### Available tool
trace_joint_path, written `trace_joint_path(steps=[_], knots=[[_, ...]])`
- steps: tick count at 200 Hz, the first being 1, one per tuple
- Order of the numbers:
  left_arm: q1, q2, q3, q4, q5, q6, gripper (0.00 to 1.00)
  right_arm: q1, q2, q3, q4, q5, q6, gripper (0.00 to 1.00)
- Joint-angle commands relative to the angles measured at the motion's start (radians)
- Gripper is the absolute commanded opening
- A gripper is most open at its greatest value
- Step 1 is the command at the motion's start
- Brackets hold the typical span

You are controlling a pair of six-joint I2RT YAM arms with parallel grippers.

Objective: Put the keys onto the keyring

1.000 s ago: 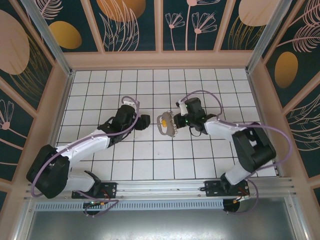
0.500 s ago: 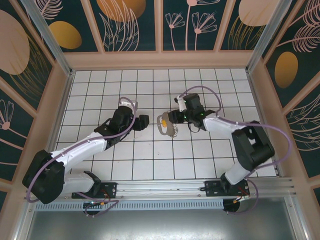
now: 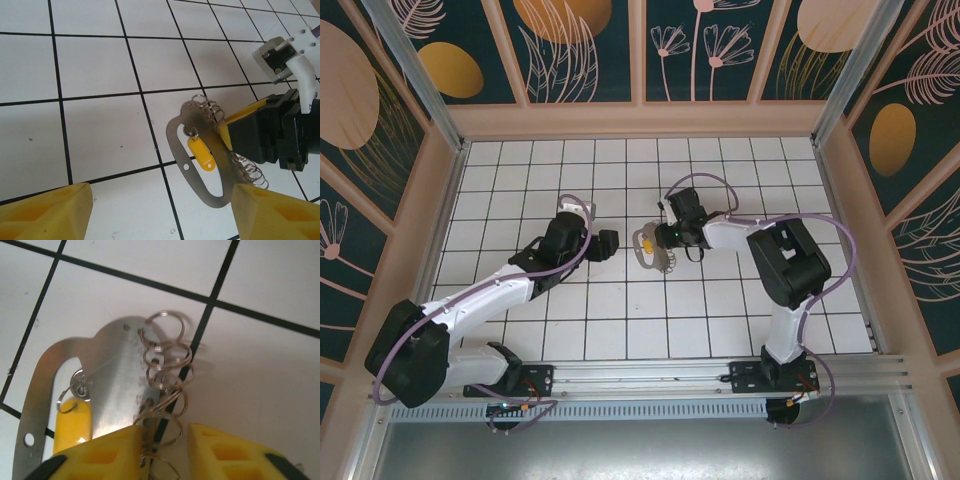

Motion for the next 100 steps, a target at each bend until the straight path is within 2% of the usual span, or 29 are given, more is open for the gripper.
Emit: trace_joint_path(steps=[1, 37, 71, 100], knots=[[-0.006, 0.013, -0.006, 0.006, -0.014, 0.022, 0.73, 0.018, 0.001, -0.006, -0.023, 0.034, -0.019, 0.20], [-0.006, 0.019, -0.008, 0.013, -0.007, 0.020, 0.71, 0.024, -0.033, -0.043, 0.000, 0.045, -0.031, 0.00], [-0.006, 0.009, -0.010, 0.014, 0.004, 0.019, 0.69, 0.031, -0.091, -0.079, 0.046, 0.045, -0.071, 0.00], [-0.006, -0.014, -0.020, 0.011, -0.001, 0.018, 0.69, 0.048, -0.202, -0.146, 0.122, 0.003, -0.122, 0.00]])
